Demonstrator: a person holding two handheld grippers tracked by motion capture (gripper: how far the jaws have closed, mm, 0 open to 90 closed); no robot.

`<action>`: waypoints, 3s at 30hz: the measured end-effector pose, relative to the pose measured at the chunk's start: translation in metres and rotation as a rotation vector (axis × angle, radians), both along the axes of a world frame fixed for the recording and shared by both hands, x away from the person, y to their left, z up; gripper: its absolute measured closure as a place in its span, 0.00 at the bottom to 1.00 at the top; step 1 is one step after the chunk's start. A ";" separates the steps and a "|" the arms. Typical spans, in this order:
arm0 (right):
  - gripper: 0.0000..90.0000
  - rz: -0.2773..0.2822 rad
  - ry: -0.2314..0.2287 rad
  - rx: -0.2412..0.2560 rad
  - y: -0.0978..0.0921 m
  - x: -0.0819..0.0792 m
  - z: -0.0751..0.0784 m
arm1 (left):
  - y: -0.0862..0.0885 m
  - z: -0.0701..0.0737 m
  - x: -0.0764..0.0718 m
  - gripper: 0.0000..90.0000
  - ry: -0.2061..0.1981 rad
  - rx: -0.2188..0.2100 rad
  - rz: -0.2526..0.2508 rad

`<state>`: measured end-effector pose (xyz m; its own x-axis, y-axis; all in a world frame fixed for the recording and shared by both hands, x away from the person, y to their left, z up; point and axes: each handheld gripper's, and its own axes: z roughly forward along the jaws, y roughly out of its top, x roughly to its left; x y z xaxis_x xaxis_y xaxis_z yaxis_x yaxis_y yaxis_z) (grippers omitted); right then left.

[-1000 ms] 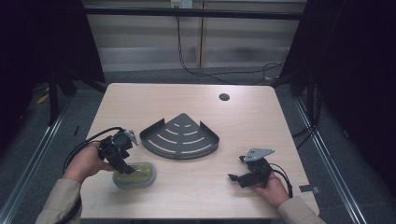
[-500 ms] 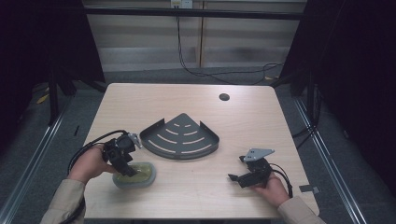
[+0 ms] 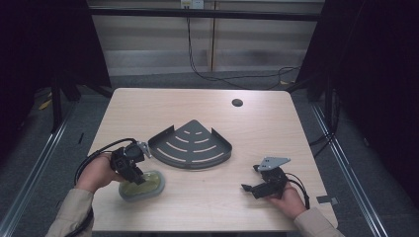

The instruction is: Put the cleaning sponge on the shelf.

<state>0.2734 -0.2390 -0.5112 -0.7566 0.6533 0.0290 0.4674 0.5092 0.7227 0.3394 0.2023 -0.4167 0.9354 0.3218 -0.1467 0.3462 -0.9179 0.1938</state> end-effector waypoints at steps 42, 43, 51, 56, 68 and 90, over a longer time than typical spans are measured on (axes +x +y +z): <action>0.14 -0.002 0.002 0.003 0.000 0.000 0.000 | 0.009 0.047 0.025 0.80 0.000 0.001 0.205; 0.14 -0.002 0.002 0.003 0.000 0.000 0.000 | 0.009 0.050 0.026 0.80 -0.005 -0.002 0.217; 0.14 -0.001 -0.001 0.002 0.000 0.000 0.000 | 0.009 0.057 0.032 0.80 -0.004 0.004 0.243; 0.14 0.000 -0.001 0.003 0.000 0.000 0.000 | 0.006 0.060 0.035 0.80 -0.005 0.017 0.249; 0.14 -0.001 -0.003 0.002 0.000 0.000 0.000 | 0.000 0.071 0.044 0.80 -0.013 0.013 0.262; 0.14 -0.001 -0.003 0.002 0.000 0.000 0.000 | -0.019 0.087 0.064 0.80 -0.020 0.012 0.281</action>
<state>0.2736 -0.2390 -0.5112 -0.7563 0.6536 0.0280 0.4655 0.5075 0.7251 0.4030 0.1837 -0.3299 0.8120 0.5704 -0.1238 0.5836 -0.7890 0.1923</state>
